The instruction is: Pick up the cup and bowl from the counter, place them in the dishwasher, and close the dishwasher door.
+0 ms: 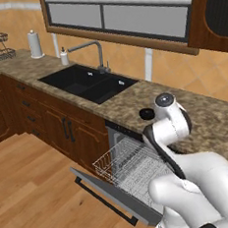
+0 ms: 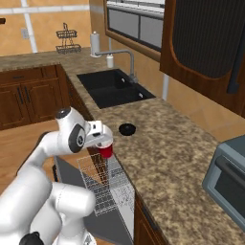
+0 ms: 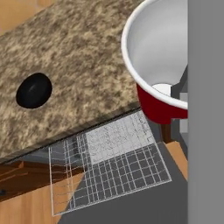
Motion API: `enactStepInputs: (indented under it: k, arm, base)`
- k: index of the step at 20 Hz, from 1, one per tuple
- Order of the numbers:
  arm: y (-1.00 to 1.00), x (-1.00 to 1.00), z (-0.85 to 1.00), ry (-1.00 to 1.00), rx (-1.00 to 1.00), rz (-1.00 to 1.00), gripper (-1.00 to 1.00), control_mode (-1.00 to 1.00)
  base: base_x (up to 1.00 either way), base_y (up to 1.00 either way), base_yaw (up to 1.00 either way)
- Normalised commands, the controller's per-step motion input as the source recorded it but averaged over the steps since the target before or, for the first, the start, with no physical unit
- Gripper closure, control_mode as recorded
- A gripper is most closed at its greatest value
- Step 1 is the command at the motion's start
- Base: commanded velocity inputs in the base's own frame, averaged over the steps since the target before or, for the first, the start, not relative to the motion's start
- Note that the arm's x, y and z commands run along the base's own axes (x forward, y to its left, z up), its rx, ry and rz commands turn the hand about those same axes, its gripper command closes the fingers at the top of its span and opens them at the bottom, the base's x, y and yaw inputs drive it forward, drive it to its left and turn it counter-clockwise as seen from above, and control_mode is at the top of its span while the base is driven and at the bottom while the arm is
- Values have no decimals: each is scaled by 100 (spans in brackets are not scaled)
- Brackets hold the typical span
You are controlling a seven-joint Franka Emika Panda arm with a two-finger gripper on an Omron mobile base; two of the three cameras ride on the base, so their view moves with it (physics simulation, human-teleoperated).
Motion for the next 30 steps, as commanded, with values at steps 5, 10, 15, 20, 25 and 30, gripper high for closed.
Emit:
enactStepInputs:
  k: [5,10,15,20,25,30]
  arm:
    - [65,-45,15,1,0,1,100,-100]
    - [92,-25,-61,8,-4,1,100,-100]
    - [37,21,-71,1,-20,0,100,-100]
    - [12,22,-38,37,-4,0,100,-100]
    - [7,52,-90,35,0,0,100,-100]
    - [4,63,-85,13,0,2,100,-100]
  base:
    - [0,0,0]
    - [0,0,0]
    - [0,0,0]
    - [0,0,0]
    - [0,0,0]
    - [0,0,0]
